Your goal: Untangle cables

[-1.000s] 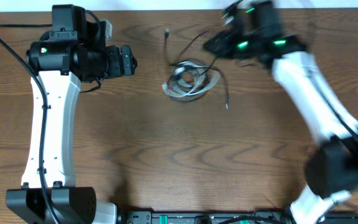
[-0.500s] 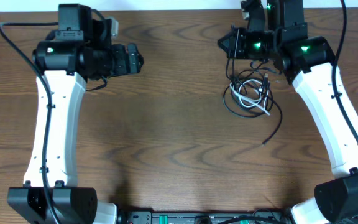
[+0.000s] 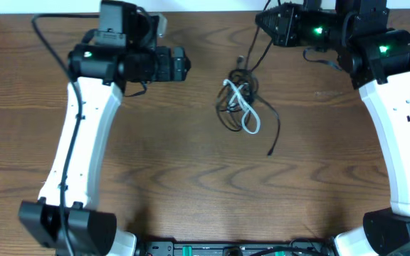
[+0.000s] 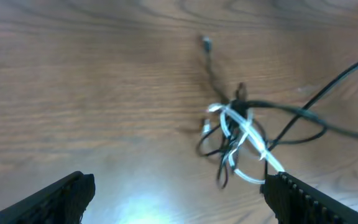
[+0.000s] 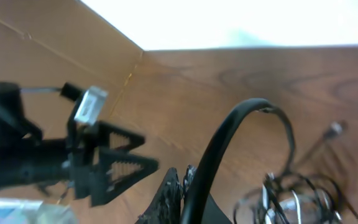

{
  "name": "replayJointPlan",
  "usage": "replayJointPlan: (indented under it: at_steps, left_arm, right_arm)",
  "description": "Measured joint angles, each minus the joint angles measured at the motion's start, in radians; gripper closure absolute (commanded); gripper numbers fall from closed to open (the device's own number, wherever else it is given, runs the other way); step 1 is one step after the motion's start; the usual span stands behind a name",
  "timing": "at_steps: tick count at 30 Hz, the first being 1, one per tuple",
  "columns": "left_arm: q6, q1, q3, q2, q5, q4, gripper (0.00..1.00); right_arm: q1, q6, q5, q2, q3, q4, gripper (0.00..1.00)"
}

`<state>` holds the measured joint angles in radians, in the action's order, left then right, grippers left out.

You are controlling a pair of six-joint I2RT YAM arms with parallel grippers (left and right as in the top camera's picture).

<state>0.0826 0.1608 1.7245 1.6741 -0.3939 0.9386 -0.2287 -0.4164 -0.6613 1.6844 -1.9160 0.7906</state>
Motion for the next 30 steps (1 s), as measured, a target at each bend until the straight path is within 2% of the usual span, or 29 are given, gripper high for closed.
replayJointPlan:
  at_steps: [7,18,30]
  left_arm:
    - [-0.041,0.057,0.0,0.151,-0.082,-0.094,0.07]
    - [-0.162,0.096,0.0,0.334,-0.323,-0.234,0.09]
    - [-0.202,0.178,0.0,0.387,-0.376,-0.355,0.12]
  right_arm:
    - [0.045,0.0,-0.097,0.001,0.0,0.042,0.99]
    - [0.06,0.018,-0.156,0.001,0.0,0.101,0.99]
    - [0.06,0.037,-0.158,0.001,0.0,0.122,0.99]
